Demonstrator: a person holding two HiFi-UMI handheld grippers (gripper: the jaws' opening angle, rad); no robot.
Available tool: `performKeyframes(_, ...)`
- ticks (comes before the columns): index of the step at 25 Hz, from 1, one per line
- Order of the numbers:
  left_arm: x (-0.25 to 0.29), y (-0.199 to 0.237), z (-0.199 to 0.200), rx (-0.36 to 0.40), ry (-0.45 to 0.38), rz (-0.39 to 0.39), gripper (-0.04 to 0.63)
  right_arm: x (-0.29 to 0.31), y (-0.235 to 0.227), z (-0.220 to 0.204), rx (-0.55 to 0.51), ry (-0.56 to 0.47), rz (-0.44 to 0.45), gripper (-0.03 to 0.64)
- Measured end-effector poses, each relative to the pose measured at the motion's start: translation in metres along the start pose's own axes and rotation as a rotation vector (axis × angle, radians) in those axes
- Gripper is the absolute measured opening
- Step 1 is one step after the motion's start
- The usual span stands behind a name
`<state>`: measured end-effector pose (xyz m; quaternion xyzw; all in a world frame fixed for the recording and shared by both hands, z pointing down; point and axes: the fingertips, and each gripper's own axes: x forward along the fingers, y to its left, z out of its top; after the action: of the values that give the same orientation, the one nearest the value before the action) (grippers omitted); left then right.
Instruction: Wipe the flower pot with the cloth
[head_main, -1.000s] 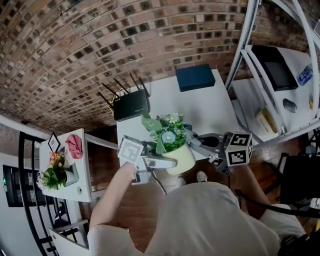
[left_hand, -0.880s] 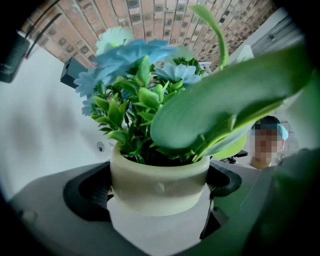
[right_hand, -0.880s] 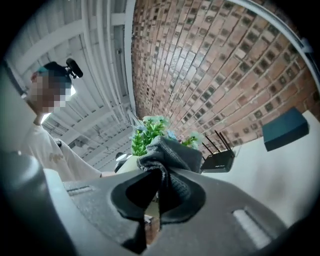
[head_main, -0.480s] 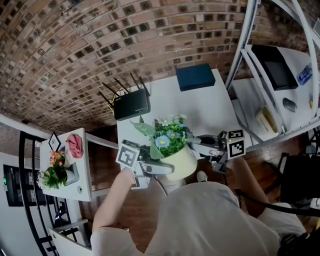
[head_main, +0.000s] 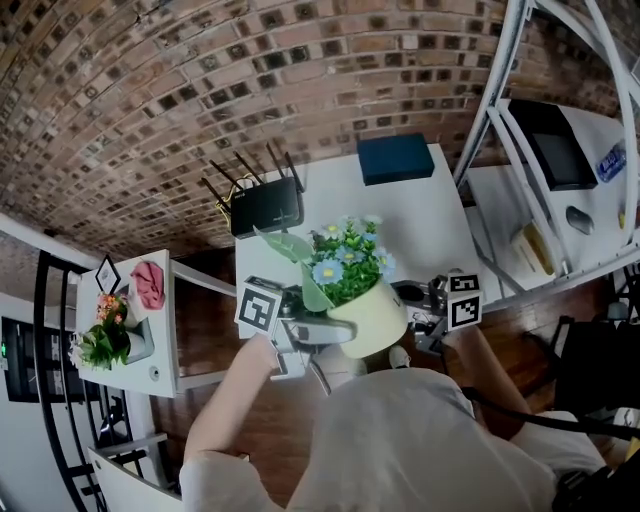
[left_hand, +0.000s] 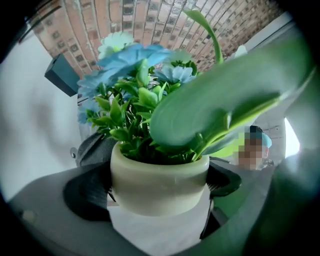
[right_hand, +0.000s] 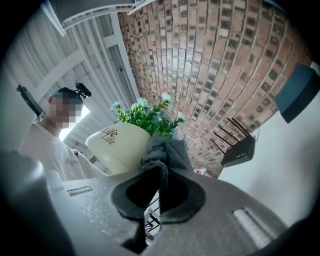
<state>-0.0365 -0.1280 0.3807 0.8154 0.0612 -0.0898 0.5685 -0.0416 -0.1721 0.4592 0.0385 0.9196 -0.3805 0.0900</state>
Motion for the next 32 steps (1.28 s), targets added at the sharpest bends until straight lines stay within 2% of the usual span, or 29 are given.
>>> performKeyframes(10,0.007,-0.004,0.029,-0.012,-0.13,-0.024,0.618,0.005,0.0,0.002,-0.079,-0.07,-0.085,0.002)
performKeyframes(16,0.011,0.005,0.048,-0.014,-0.194,0.009,0.619,0.025,0.019,-0.01,-0.186,0.015,-0.092,0.002)
performKeyframes(20,0.008,0.004,0.058,0.007,-0.245,0.005,0.618,0.03,0.023,-0.008,-0.266,0.045,-0.178,0.002)
performKeyframes(24,0.003,0.016,0.066,0.069,-0.3,0.087,0.618,0.031,0.028,-0.016,-0.401,0.116,-0.278,0.002)
performKeyframes(29,-0.011,0.038,0.069,0.071,-0.333,0.181,0.618,0.046,0.06,-0.014,-0.559,0.169,-0.292,0.002)
performKeyframes(32,-0.02,0.047,0.067,0.068,-0.349,0.209,0.618,0.05,0.077,-0.004,-0.62,0.174,-0.288,0.002)
